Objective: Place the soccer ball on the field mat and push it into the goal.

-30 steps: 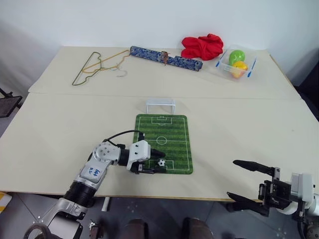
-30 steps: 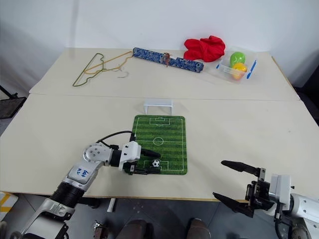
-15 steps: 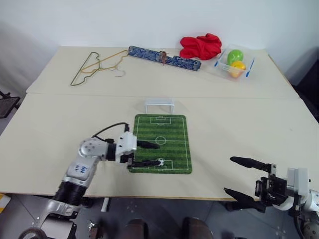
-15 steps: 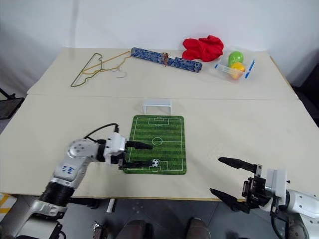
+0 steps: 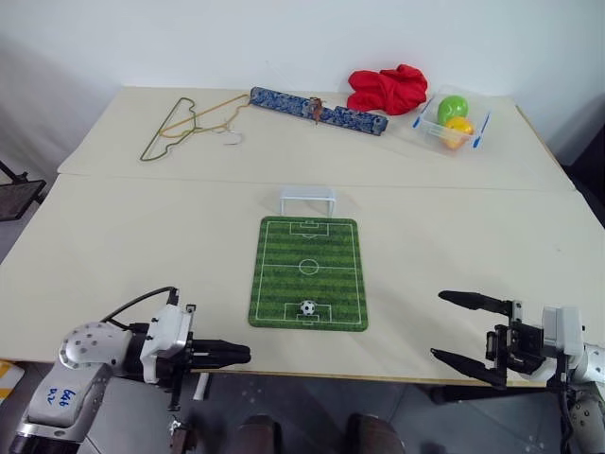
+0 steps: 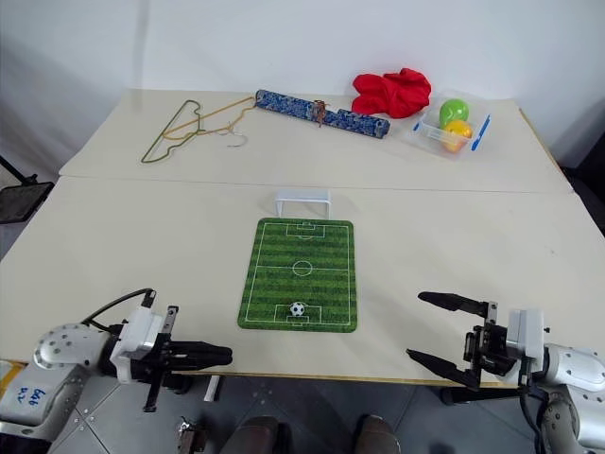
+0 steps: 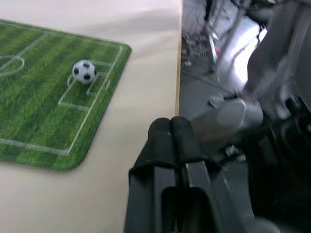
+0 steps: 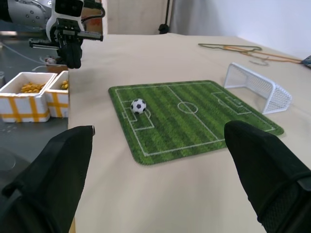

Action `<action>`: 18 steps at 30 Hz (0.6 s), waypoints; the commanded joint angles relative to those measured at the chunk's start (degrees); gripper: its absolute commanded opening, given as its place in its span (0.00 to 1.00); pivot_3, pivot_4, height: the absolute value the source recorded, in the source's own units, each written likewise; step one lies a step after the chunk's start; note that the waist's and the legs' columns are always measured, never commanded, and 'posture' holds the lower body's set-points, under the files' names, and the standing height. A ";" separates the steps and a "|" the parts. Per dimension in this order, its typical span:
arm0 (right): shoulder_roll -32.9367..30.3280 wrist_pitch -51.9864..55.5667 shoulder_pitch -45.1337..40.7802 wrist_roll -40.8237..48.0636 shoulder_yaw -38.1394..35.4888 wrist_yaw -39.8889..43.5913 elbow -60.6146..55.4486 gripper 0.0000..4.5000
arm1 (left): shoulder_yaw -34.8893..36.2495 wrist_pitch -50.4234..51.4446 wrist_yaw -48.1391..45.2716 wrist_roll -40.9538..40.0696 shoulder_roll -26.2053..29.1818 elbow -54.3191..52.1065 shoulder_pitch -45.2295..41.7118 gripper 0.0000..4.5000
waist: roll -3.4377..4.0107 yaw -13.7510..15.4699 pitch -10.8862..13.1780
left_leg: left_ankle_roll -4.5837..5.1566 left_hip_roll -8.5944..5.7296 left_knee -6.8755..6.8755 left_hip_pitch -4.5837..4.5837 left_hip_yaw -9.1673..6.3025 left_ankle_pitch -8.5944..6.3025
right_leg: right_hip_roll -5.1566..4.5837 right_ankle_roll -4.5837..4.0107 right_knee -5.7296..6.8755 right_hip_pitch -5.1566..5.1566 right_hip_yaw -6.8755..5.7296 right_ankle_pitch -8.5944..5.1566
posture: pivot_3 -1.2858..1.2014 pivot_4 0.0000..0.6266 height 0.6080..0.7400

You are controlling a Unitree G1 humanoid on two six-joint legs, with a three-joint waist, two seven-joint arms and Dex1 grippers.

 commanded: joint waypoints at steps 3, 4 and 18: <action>-1.31 -2.83 -0.75 0.02 -1.18 4.45 2.61 1.00 | -7.27 2.25 5.46 2.33 -5.02 -3.95 -2.76 0.01 | 0.02 -0.35 -0.01 | 0.00 -0.01 0.00 0.01 0.01 0.00 | 0.00 0.00 0.03 -0.01 0.00 0.00 | 0.52 0.24 1.00; -1.47 -3.12 -0.84 -0.04 -1.19 4.96 2.97 1.00 | -8.35 2.84 6.12 2.61 -5.81 -3.51 -3.60 0.01 | 0.04 -0.36 -0.03 | -0.01 0.00 0.00 0.01 0.02 0.01 | 0.00 0.00 0.04 -0.02 -0.01 0.00 | 0.52 0.24 1.00; 0.10 -5.51 1.29 0.79 -2.95 2.26 2.70 1.00 | -13.74 0.46 10.56 11.13 -10.66 10.35 -15.85 0.01 | 0.05 -0.26 -0.03 | -0.01 -0.02 0.01 0.00 0.03 0.02 | 0.01 0.00 0.00 -0.01 -0.03 0.00 | 0.52 0.24 1.00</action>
